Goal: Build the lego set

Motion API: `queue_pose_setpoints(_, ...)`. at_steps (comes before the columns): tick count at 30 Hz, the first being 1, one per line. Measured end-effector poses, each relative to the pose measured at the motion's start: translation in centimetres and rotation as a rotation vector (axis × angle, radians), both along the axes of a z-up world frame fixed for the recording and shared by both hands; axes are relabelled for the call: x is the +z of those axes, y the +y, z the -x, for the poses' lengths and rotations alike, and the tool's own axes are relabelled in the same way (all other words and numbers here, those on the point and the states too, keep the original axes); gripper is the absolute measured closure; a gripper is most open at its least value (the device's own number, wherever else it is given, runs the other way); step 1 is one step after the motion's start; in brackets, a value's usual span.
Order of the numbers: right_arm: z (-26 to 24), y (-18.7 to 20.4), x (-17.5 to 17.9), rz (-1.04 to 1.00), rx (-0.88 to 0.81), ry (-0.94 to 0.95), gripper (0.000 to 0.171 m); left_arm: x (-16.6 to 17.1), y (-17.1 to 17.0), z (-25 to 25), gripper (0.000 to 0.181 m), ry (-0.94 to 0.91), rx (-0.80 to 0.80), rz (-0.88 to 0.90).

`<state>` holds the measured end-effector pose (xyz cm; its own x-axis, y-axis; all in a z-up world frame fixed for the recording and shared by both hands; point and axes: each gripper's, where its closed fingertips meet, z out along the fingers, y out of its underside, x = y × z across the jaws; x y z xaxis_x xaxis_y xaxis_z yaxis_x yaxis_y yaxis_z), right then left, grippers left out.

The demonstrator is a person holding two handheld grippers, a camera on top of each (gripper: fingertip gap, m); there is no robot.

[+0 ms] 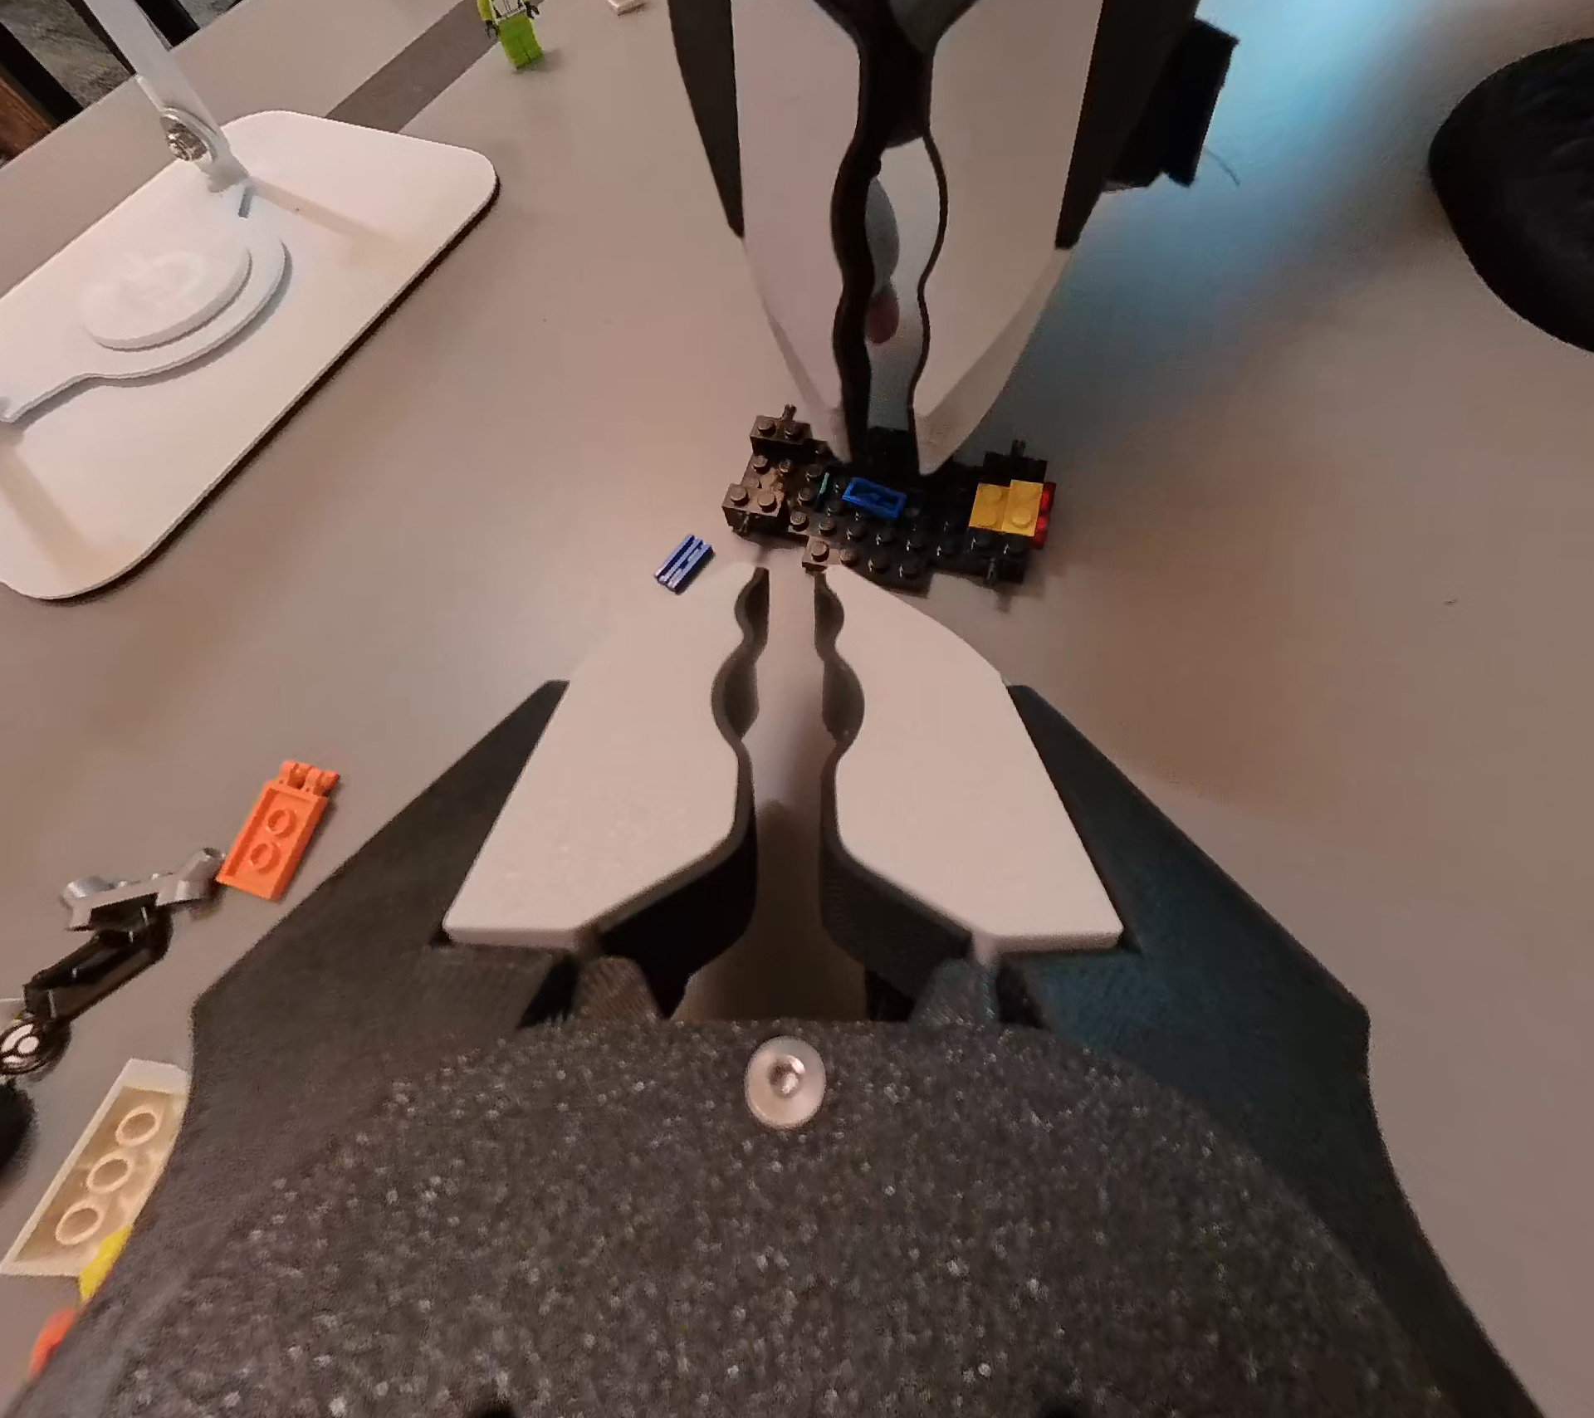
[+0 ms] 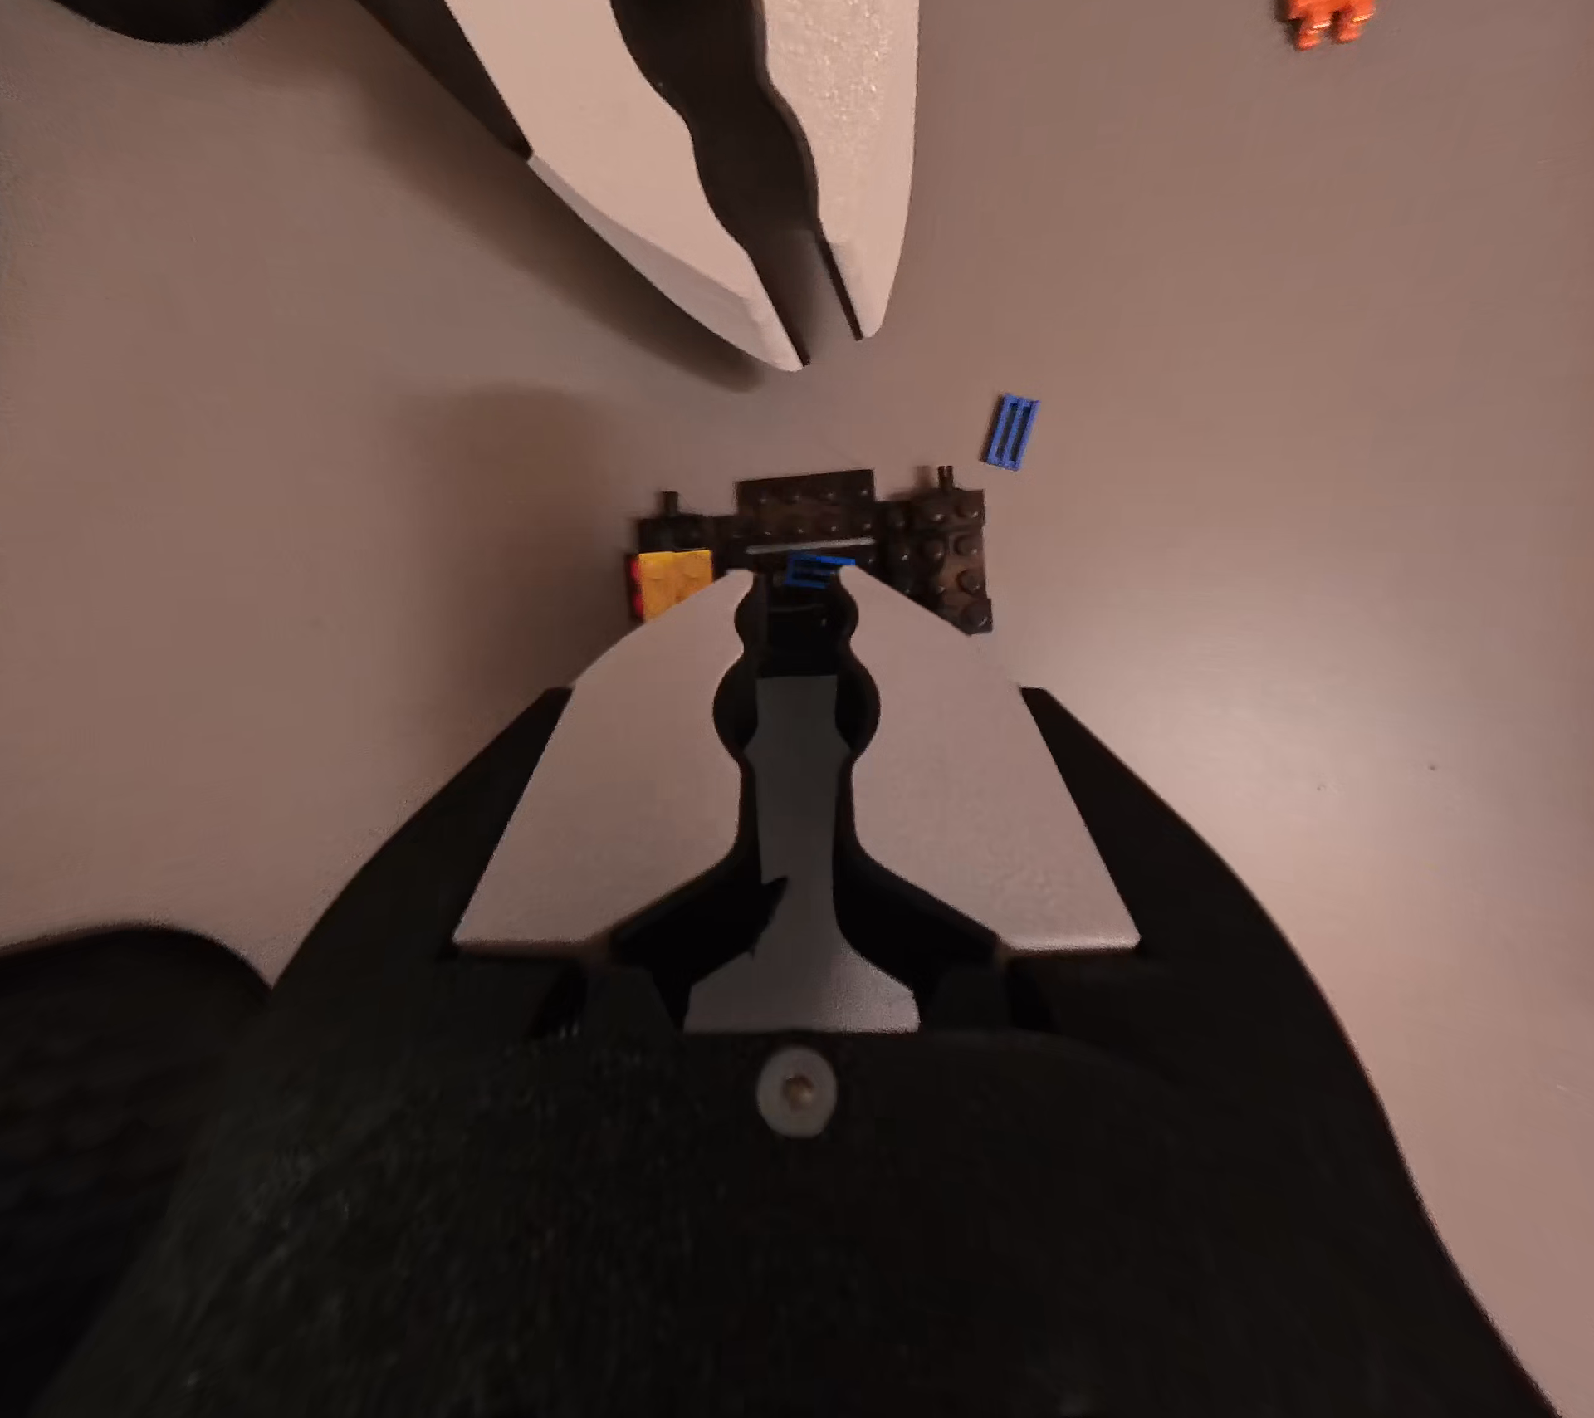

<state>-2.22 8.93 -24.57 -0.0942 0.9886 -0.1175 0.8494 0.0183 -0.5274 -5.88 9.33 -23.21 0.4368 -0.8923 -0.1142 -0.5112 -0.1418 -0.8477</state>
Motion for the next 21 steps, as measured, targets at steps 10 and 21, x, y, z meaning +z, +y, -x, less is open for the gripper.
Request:
queue_pose_setpoints(10,0.3,0.5,-1.4,-0.108,0.003,-0.077,0.155,0.0,0.0,0.1,0.172,0.002,-0.002,0.001)
queue_pose_setpoints(21,1.8,-1.0,3.0,0.126,-0.076,0.231,0.156,1.9,-0.9,-0.7,0.166,-0.086,-0.076,-0.063)
